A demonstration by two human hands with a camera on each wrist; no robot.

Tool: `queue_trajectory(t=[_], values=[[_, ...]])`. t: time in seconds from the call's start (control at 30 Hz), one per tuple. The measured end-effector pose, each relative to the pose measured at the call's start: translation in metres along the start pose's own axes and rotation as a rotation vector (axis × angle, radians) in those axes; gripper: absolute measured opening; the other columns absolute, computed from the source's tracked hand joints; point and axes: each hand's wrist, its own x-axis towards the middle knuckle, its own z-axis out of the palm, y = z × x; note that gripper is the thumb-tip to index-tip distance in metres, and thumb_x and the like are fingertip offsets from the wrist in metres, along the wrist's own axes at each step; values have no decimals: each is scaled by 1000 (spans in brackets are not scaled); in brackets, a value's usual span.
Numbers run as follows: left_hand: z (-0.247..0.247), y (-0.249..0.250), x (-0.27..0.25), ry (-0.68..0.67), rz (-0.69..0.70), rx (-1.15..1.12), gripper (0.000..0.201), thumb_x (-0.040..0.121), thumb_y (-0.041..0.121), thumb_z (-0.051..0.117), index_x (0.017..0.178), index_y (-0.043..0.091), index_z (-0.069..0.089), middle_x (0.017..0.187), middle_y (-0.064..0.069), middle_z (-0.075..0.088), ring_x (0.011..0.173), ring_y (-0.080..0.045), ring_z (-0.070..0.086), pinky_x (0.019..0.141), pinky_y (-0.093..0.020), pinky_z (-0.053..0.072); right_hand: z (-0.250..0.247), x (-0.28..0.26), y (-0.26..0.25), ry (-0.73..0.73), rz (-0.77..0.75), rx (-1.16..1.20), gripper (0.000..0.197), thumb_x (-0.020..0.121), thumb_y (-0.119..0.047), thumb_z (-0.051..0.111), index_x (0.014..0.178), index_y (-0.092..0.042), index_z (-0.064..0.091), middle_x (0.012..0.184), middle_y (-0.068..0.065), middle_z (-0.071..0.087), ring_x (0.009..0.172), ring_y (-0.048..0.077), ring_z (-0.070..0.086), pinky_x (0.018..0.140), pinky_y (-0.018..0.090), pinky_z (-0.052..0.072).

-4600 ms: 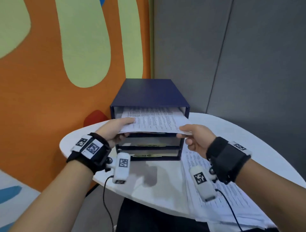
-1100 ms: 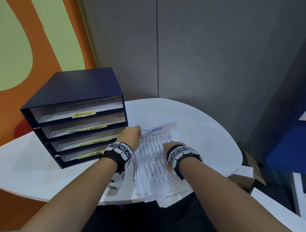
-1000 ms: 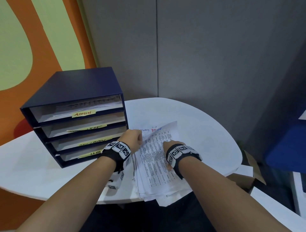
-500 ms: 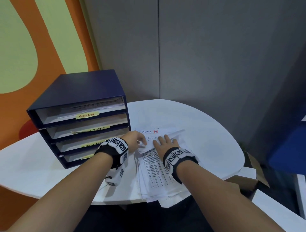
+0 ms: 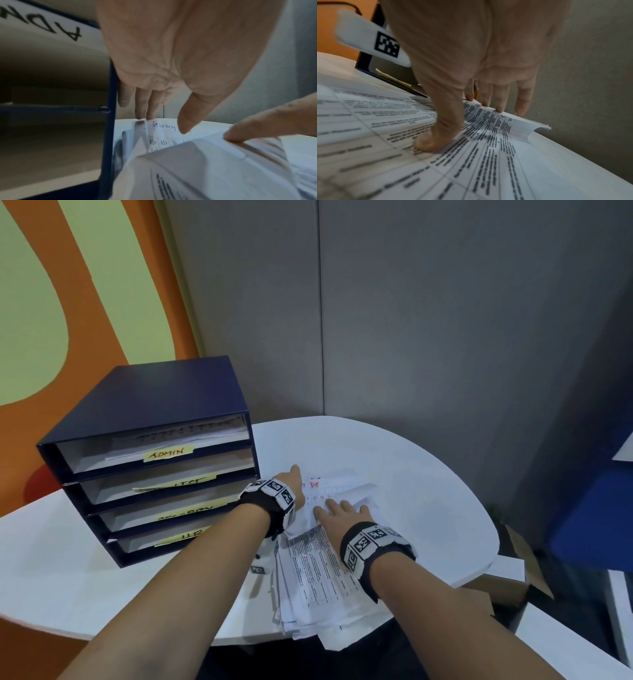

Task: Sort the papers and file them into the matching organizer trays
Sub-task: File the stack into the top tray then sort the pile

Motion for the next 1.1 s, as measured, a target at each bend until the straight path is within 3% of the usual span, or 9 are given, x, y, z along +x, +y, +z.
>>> queue_trajectory(t=[0.17,0.27,0.43,0.53,0.67,0.77,0.83,0.93,1.1], values=[[4,0,0,204,28,146,46,87,16,60,130,12,43,121,-11,55,111,-32,55,92,-42,49,-2,-1,1,-15,13,-11,76,87,-14,59,149,-20,16,156,11,14,141,34,19,109,53,24],[6,-1,-11,307,88,151,25,90,11,55,114,16,61,115,-7,59,105,-27,58,89,-38,49,-1,-1,-4,36,40,6,86,90,-18,56,153,-20,-2,156,12,16,139,34,21,108,50,25],[35,-21,-32,163,153,-138,10,93,12,50,98,20,52,106,-7,60,92,-26,61,74,-32,51,4,0,-5,148,70,3,100,88,-12,56,149,-19,-23,140,17,38,121,33,45,94,44,38],[42,-34,-45,157,204,-201,10,94,16,46,94,23,53,92,-3,67,80,-24,62,69,-32,53,6,3,-5,106,112,-5,97,87,-17,60,152,-16,-11,140,19,35,122,34,44,98,45,36],[42,-44,-52,97,213,-290,5,91,30,61,94,27,59,87,4,65,80,-19,62,69,-30,53,4,3,-4,63,112,-80,76,86,-23,63,148,-14,19,138,18,35,126,33,37,99,44,35],[34,-45,-54,42,209,-440,33,90,48,62,113,26,58,105,9,63,97,-12,62,79,-27,49,2,3,-2,45,107,-149,74,85,-26,65,145,-17,25,141,18,34,129,34,33,102,45,32],[27,-43,-53,46,186,-544,46,94,53,52,127,23,52,118,3,63,104,-14,62,85,-28,49,2,3,-2,49,115,-177,70,84,-26,66,144,-17,29,141,18,33,129,33,32,102,45,31],[23,-38,-45,97,155,-485,46,99,41,48,139,18,42,136,-4,55,117,-20,56,96,-32,47,3,0,-2,78,106,-187,61,85,-24,63,139,-15,36,142,17,30,129,33,30,102,44,31],[29,-17,-25,109,102,-303,65,97,25,53,152,10,22,155,-11,33,141,-25,35,115,-34,30,6,1,-2,180,44,-91,51,91,-10,49,138,-7,30,159,17,-2,145,32,7,109,46,25]])
